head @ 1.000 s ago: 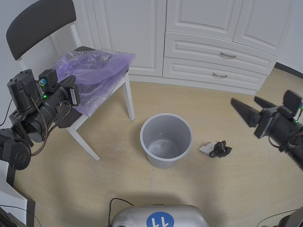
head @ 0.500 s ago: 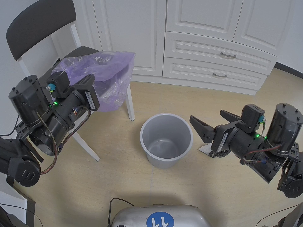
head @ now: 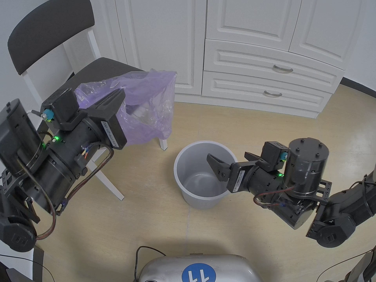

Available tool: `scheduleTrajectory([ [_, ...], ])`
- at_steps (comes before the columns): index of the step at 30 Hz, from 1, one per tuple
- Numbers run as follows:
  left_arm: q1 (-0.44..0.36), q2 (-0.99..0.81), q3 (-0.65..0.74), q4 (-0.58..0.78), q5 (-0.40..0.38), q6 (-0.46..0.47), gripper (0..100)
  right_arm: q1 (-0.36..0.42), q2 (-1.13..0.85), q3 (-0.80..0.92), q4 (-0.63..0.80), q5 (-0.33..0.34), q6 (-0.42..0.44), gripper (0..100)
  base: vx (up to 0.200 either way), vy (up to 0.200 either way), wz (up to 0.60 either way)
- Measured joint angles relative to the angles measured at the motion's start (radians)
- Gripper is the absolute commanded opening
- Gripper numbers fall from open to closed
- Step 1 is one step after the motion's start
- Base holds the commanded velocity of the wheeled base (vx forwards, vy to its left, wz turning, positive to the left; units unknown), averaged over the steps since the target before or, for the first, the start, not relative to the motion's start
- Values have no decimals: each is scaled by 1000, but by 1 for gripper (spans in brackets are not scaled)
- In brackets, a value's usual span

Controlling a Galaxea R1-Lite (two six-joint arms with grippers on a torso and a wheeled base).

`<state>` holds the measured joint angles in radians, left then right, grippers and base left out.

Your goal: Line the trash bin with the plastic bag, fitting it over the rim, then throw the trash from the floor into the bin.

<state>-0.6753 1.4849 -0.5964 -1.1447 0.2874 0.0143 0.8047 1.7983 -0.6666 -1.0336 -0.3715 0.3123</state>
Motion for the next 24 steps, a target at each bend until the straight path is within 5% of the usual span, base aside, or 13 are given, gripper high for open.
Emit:
scheduleTrajectory([
  [9, -98, -102, 55, 1, -3, 30, 0, -45, 97, -116, 0, 7, 136, 100, 0, 0, 0],
  [24, -245, -200, 86, 2, -3, 39, 0, -28, 179, -108, 103, 20, 143, 100, 0, 0, 0],
])
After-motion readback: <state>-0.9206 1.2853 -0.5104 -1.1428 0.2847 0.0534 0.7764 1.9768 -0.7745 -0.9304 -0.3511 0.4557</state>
